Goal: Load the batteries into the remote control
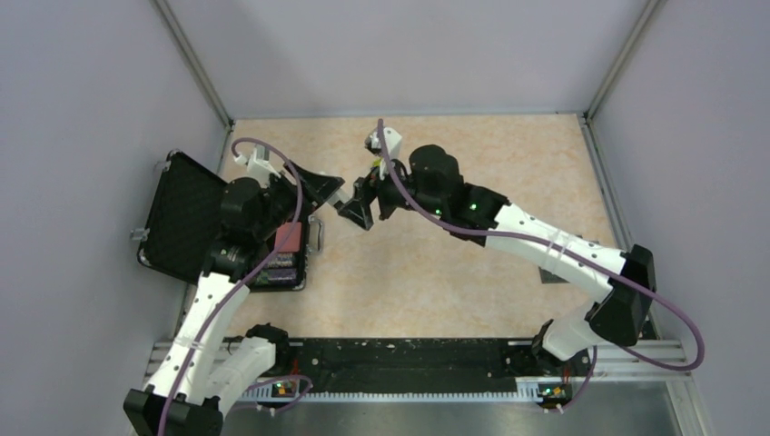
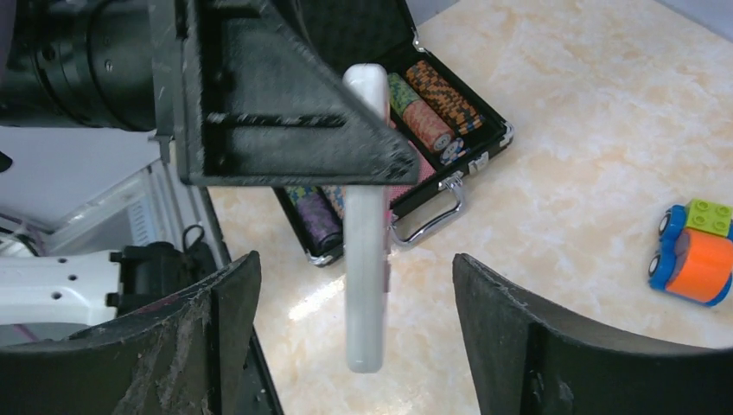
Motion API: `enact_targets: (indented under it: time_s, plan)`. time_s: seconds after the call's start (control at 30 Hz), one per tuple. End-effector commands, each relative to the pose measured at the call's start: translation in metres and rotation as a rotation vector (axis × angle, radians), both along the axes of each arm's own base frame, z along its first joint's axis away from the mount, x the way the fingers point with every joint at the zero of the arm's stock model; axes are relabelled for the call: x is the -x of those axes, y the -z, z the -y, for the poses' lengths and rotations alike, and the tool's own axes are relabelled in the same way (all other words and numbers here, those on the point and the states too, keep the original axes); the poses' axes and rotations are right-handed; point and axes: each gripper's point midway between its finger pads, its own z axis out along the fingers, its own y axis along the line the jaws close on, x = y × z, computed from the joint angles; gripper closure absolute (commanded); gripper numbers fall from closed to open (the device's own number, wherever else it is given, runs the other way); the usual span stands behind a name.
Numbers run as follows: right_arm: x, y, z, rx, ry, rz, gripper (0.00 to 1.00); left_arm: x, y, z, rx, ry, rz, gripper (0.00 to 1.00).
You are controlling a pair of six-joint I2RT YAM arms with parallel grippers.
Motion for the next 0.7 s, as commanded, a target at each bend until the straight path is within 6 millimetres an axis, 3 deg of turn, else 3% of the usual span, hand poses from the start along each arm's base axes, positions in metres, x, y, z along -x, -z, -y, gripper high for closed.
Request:
enact_targets:
  time_s: [0.0,0.13,0.33,0.4,0.67]
  plan:
    - [0.008,-0.066,0.021,-0.218,-0.071,-0.053,0.18,0.025,-0.051,0.011,-0.1,0.154,0.263,1.0]
    - [0.02,-0.077,0.034,-0.272,-0.186,-0.09,0.09,0.051,-0.071,0.023,-0.17,0.302,0.397,1.0]
    - [0.061,-0.07,0.028,-0.293,-0.439,-0.16,0.07,0.077,-0.096,0.036,-0.118,0.432,0.523,1.0]
    - [0.07,-0.071,0.026,-0.318,-0.501,-0.185,0.01,0.081,-0.099,0.039,-0.091,0.456,0.543,1.0]
    - [0.066,-0.063,0.018,-0.335,-0.507,-0.23,0.01,0.092,-0.107,0.044,-0.04,0.515,0.579,1.0]
